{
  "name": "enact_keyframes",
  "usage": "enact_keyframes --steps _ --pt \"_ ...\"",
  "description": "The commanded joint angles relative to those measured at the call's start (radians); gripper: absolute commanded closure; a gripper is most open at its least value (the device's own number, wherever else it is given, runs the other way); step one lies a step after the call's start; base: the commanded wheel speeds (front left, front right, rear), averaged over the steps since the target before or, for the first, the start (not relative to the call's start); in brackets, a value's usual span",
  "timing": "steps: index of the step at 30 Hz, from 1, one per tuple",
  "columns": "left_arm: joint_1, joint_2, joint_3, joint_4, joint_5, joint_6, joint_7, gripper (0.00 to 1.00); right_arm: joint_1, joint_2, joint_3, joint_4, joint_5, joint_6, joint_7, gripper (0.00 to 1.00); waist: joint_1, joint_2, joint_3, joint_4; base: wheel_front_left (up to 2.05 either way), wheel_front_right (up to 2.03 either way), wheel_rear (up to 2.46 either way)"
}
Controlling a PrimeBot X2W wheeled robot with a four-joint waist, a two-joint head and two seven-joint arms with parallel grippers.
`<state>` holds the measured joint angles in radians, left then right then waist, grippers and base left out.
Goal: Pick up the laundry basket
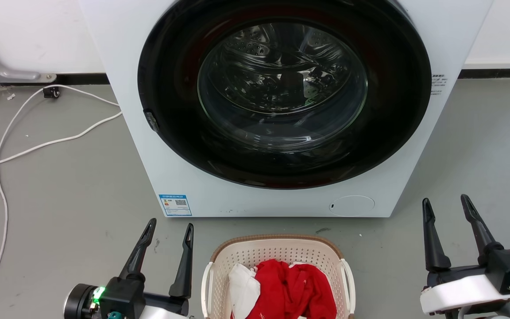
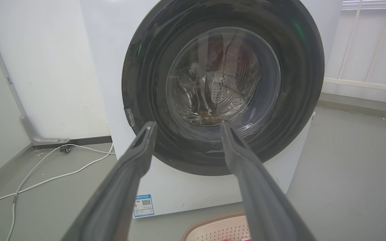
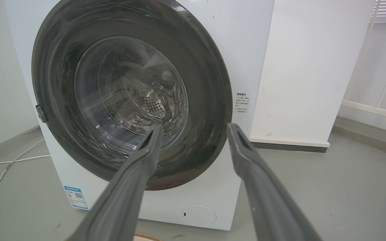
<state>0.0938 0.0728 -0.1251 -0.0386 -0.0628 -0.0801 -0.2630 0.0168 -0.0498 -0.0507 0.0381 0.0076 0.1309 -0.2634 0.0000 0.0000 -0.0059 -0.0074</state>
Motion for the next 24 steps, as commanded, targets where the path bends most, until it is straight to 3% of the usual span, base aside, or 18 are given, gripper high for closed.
enact_keyframes --steps 1,15,24 --pt "0.006 -0.005 0.005 -0.003 0.007 -0.007 -0.003 0.0 -0.004 -0.001 0.001 0.002 0.001 0.0 -0.002 0.0 0.0 0.0 0.001 0.0 0.0 0.0 0.0" --pt "0.003 -0.017 0.027 0.025 0.017 -0.023 -0.003 0.0 -0.022 -0.001 0.015 0.016 -0.023 0.0 -0.002 0.0 0.0 0.0 0.022 -0.002 0.0 0.0 0.0" --pt "-0.082 -0.013 0.056 0.106 0.013 -0.029 -0.003 0.0 -0.1 -0.001 0.03 0.07 -0.018 0.0 -0.002 0.0 0.0 0.0 0.158 0.007 0.0 0.0 0.0"
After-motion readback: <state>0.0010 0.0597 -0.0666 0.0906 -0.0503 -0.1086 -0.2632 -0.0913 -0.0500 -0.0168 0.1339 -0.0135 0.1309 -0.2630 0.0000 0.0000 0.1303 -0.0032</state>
